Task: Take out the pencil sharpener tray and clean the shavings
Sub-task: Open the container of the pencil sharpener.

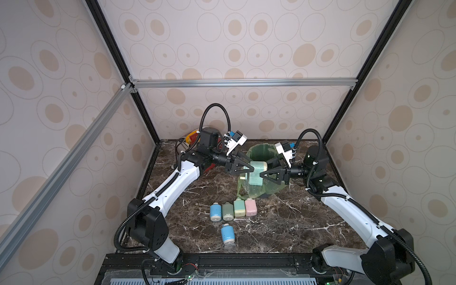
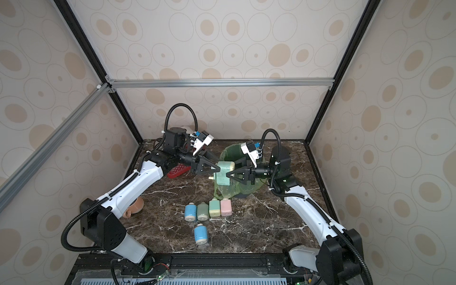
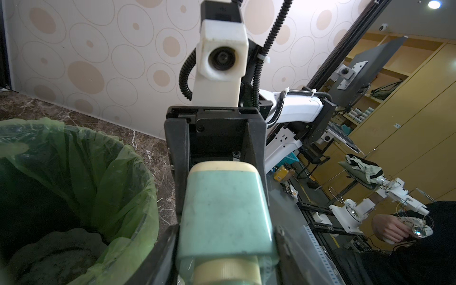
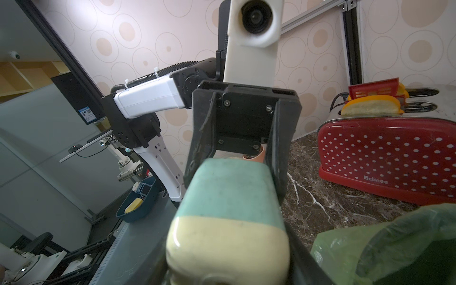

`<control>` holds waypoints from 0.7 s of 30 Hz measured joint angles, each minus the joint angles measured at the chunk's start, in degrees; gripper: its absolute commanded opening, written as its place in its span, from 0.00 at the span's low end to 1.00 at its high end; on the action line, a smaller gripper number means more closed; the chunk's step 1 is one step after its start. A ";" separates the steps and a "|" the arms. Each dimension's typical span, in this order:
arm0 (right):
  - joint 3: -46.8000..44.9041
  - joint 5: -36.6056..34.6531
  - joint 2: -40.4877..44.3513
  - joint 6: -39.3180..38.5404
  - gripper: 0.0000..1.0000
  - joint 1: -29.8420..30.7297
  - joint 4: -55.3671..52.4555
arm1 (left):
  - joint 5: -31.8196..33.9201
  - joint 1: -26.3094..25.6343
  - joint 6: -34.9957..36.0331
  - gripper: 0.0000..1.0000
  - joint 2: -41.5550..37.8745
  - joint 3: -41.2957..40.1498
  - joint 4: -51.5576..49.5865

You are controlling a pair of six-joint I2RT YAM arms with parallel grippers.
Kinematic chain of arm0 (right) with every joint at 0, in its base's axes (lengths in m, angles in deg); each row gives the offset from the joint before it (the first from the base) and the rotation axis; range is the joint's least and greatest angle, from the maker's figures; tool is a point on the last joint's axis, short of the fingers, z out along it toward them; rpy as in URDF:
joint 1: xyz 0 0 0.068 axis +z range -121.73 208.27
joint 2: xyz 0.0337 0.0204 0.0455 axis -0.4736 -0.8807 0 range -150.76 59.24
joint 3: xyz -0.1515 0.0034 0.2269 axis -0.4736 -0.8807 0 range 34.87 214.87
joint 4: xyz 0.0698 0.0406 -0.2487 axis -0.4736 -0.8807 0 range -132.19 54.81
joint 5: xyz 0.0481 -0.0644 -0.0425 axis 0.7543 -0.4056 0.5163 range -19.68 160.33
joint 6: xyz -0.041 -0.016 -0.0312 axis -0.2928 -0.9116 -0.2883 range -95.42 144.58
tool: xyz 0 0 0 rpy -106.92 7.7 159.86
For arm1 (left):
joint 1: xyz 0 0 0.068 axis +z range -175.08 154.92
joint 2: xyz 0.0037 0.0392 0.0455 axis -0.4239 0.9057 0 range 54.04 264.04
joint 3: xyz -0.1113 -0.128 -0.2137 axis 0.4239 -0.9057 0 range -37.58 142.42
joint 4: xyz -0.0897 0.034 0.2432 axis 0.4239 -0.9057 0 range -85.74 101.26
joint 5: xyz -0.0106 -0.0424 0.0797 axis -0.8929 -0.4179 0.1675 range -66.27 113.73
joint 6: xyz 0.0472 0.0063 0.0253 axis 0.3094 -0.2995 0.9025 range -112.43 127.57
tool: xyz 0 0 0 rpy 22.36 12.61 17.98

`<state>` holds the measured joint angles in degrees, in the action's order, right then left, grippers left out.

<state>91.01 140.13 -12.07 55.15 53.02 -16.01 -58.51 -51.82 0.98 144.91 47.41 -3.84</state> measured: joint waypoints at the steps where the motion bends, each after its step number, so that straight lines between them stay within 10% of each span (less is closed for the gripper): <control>1: 0.00 -0.11 0.00 0.22 0.37 0.09 0.66 | -0.87 -0.04 0.28 0.85 0.00 0.39 -0.76; 2: 0.00 -0.42 -0.02 0.50 0.37 0.13 1.25 | -1.68 -0.20 0.87 0.98 0.00 0.74 -1.25; 13: -0.04 -0.66 -0.59 3.78 0.37 0.20 6.38 | -3.50 -0.70 5.62 0.99 0.55 3.56 -7.28; 21: -0.48 0.04 -0.94 6.34 0.37 0.61 8.57 | -2.60 -0.74 6.73 0.44 2.21 4.07 -8.28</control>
<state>90.53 140.17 -13.01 61.49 53.63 -7.45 -61.11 -52.57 7.71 147.11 51.48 -12.12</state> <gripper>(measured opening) 0.580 0.576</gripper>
